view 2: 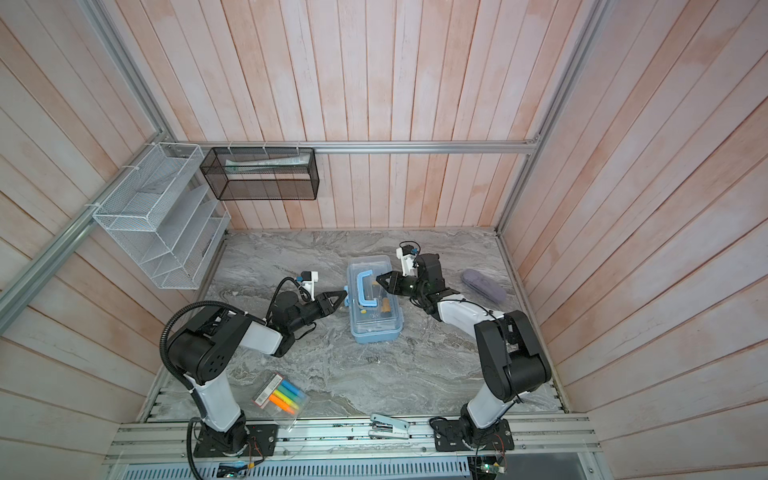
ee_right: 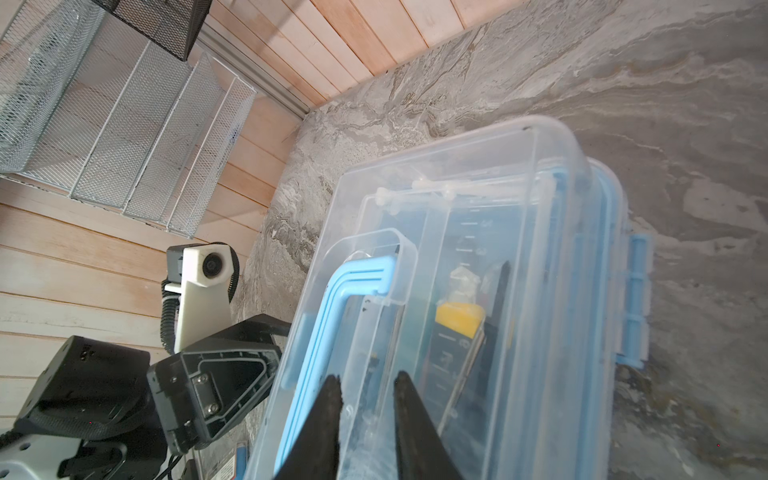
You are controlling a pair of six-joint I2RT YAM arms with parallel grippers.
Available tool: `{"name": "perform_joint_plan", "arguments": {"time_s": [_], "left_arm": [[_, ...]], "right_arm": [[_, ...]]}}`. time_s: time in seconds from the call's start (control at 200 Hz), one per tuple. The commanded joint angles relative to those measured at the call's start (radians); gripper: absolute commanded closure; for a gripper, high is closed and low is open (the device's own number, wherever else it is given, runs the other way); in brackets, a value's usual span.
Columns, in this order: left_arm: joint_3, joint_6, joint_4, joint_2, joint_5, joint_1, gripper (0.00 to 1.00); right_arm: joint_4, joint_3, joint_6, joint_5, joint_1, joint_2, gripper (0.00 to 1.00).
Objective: Pack the tool kit
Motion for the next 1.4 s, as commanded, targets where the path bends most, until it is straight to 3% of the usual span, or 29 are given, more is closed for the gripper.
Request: {"name": "perform_joint_plan", "arguments": {"time_s": [0.0,0.44,1.395], "left_arm": [[0.021,0.008,0.001,0.019,0.012,0.002,0.62],[0.046,0.076,-0.134,-0.029,-0.021,0.002,0.63],[0.058,0.047,-0.097,0.025,0.020,-0.015,0.64]], "right_arm": [[-0.061,0.006,-0.018,0.021,0.005,0.029,0.75],[-0.058,0.009,-0.017,0.020,0.005,0.039,0.75],[-0.059,0.003,-0.013,0.014,0.010,0.039,0.75]]}}
